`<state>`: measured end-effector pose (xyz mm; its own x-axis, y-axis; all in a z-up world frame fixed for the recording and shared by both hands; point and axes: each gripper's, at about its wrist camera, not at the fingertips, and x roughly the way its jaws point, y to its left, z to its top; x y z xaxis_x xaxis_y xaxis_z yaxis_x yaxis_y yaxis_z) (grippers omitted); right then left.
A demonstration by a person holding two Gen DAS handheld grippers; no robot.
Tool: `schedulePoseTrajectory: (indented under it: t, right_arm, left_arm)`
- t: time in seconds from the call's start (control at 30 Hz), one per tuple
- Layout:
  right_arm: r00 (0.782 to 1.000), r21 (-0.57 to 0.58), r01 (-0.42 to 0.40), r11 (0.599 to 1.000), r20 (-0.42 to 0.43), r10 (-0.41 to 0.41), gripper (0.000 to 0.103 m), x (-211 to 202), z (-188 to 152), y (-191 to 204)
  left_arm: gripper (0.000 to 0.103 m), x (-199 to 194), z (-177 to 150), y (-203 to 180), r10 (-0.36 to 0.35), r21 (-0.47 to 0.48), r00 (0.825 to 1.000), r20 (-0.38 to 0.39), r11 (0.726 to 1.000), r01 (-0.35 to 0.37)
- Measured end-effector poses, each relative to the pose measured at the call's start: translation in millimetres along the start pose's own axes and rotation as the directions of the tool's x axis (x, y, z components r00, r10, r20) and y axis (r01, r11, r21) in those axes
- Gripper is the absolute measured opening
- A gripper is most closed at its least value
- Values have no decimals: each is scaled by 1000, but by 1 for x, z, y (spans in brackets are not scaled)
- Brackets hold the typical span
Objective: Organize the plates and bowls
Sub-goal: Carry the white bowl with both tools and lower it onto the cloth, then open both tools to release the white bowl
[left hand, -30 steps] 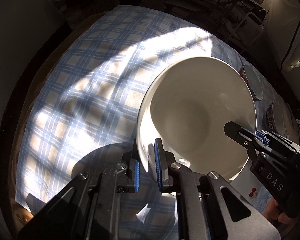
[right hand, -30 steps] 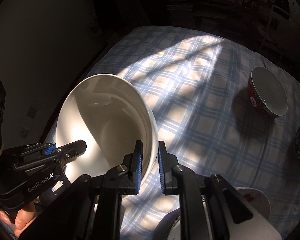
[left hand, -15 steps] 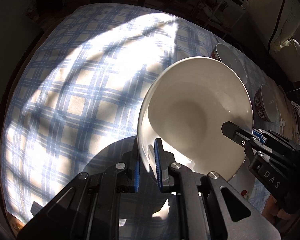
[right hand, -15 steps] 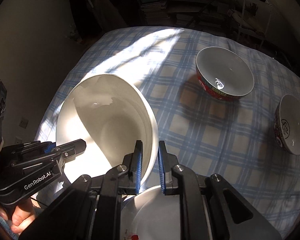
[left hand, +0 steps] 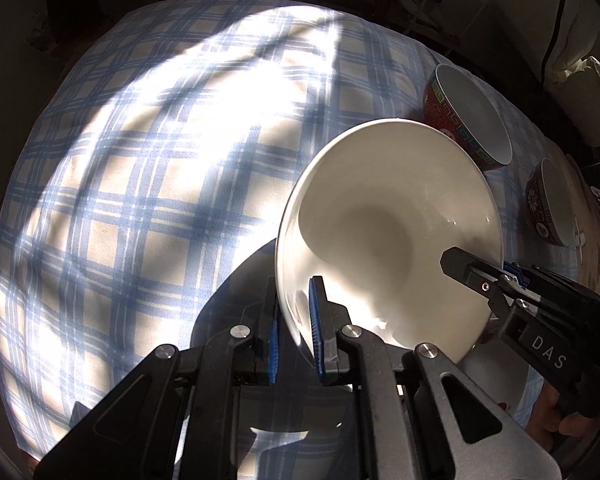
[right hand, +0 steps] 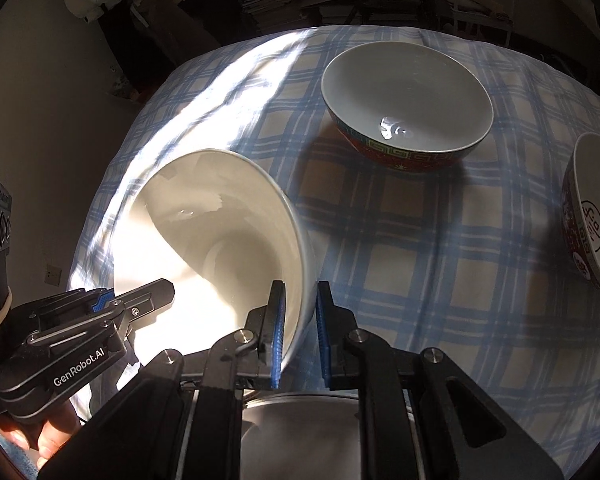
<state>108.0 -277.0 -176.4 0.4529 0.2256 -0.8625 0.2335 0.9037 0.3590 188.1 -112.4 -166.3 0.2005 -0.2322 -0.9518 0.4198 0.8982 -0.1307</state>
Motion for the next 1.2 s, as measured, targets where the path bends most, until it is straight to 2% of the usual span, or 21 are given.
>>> schedulePoseTrajectory:
  t: [0.2,0.47,0.63,0.87,0.93,1.07,1.13,1.2]
  right_arm:
    - [1000,3,6,1000,-13,-6,18,0,3,2]
    - [999,-39,38,999,5,-37,18,3,3,7]
    - [1000,-32,24,999,13,-23,20,-1,2,9]
    - [995,-82,74,994,77,-67,21,-26,4,16]
    - [993,-77,76,994,93,-68,34,-34,4,15]
    - [991,-55,70,996,121,-63,50,-50,4,10]
    - [991,-50,73,996,116,-67,63,-55,4,7]
    - [990,-37,74,997,123,-69,66,-61,4,5]
  left_arm:
    - [12,7,3,4,-15,-5,1000,-11,1000,15]
    - [13,12,5,0,16,14,1000,-13,1000,-16]
    - [15,3,6,2,53,10,998,20,999,-53]
    - [20,-19,6,5,87,27,994,69,996,-89]
    - [25,-26,5,6,104,25,991,89,994,-107]
    - [31,-42,2,3,141,35,981,135,989,-147]
    - [42,-47,1,0,151,36,977,151,987,-158]
    - [45,-54,1,-6,167,38,971,170,984,-175]
